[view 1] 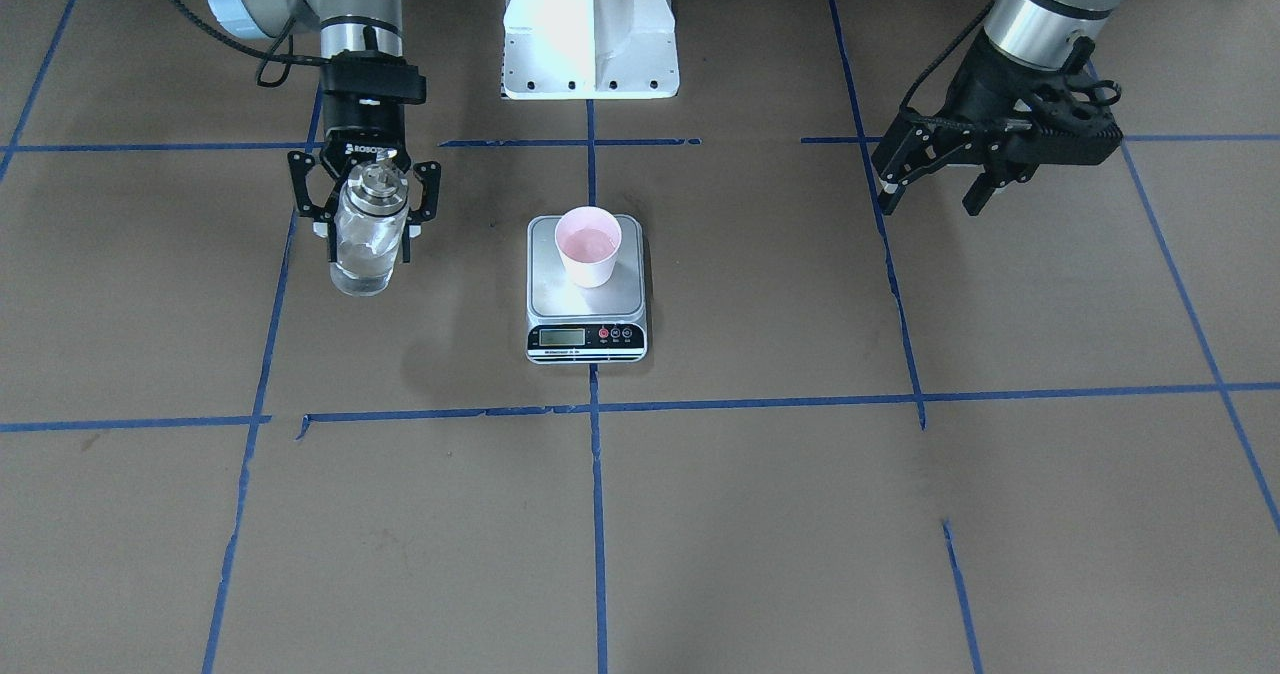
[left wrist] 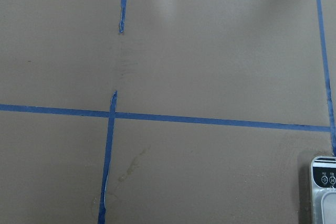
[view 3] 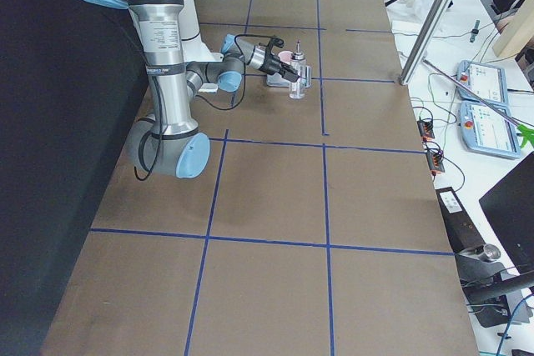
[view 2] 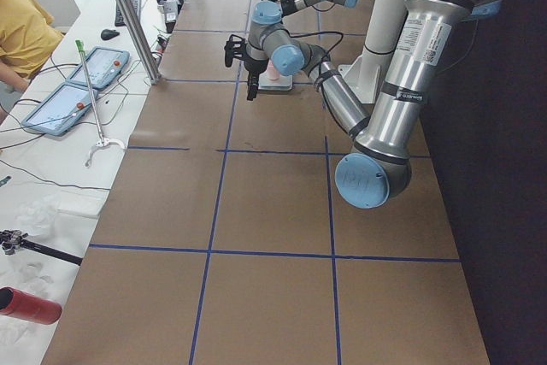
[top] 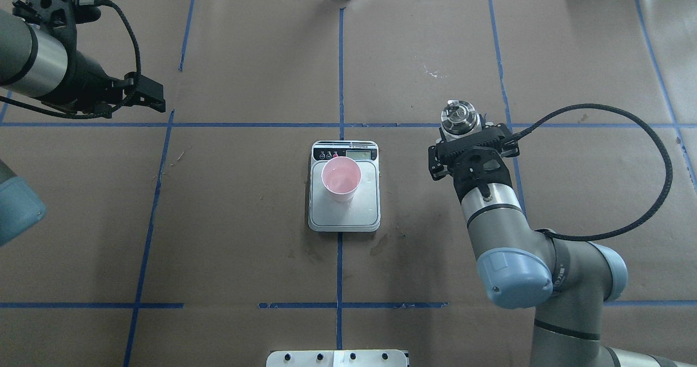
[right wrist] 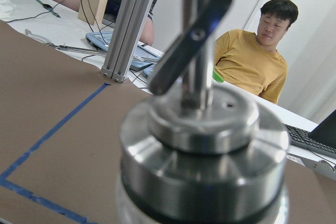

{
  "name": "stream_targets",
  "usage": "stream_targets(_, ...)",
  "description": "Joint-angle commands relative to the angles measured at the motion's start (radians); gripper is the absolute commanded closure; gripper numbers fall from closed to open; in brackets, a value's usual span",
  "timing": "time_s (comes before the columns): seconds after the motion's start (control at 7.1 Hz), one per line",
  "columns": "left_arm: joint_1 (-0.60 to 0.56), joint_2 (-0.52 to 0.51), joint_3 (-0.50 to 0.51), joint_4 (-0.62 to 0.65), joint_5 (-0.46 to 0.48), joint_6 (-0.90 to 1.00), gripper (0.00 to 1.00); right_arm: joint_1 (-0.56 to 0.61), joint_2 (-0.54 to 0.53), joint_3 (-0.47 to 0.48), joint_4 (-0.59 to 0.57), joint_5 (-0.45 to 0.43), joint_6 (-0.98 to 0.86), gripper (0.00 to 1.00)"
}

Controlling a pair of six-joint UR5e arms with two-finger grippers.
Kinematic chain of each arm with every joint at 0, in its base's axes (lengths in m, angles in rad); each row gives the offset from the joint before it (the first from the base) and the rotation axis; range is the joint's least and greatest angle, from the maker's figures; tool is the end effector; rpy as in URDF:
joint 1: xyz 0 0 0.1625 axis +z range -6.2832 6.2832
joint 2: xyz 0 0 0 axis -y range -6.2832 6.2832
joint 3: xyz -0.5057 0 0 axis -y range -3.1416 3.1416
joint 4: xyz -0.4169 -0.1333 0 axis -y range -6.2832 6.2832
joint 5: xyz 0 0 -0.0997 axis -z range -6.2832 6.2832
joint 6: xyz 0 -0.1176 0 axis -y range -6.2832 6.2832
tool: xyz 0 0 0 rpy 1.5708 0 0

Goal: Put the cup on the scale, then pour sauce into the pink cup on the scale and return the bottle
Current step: 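Lift the bottle with the right gripper and carry it toward the scale, then tilt the bottle spout over the pink cup with the right gripper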

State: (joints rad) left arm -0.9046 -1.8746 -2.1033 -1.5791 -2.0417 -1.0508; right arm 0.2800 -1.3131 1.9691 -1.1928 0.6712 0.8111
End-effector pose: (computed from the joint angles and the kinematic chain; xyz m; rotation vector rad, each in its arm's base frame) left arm 0.2927 -0.5017 0.3307 0.2066 0.9156 -0.1572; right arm -0.4885 -0.3750 0.3489 1.1730 -0.4241 0.0487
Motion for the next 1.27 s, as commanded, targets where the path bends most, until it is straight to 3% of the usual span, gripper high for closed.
stream_targets(0.0,0.001,0.0,0.003,-0.001,0.0,0.0,0.0,-0.027,0.081,-0.001,-0.027,0.002,-0.062,1.0)
stream_targets(0.28,0.003,-0.001,0.005,-0.001,0.0,0.0,0.0,-0.033,0.081,-0.004,-0.027,-0.031,-0.088,1.0)
stream_targets(0.56,0.003,-0.001,0.005,-0.001,0.0,0.0,0.0,-0.033,0.087,-0.025,-0.028,-0.036,-0.319,1.0)
stream_targets(0.7,0.003,-0.003,0.003,-0.001,0.0,-0.002,0.0,-0.036,0.09,-0.036,-0.069,-0.048,-0.338,1.0)
stream_targets(0.99,0.003,-0.001,0.003,-0.001,0.0,-0.002,0.0,-0.035,0.15,-0.033,-0.264,-0.082,-0.583,1.0)
stream_targets(1.13,0.003,-0.001,0.003,-0.001,0.002,-0.002,0.0,-0.035,0.147,-0.036,-0.271,-0.1,-0.684,1.0)
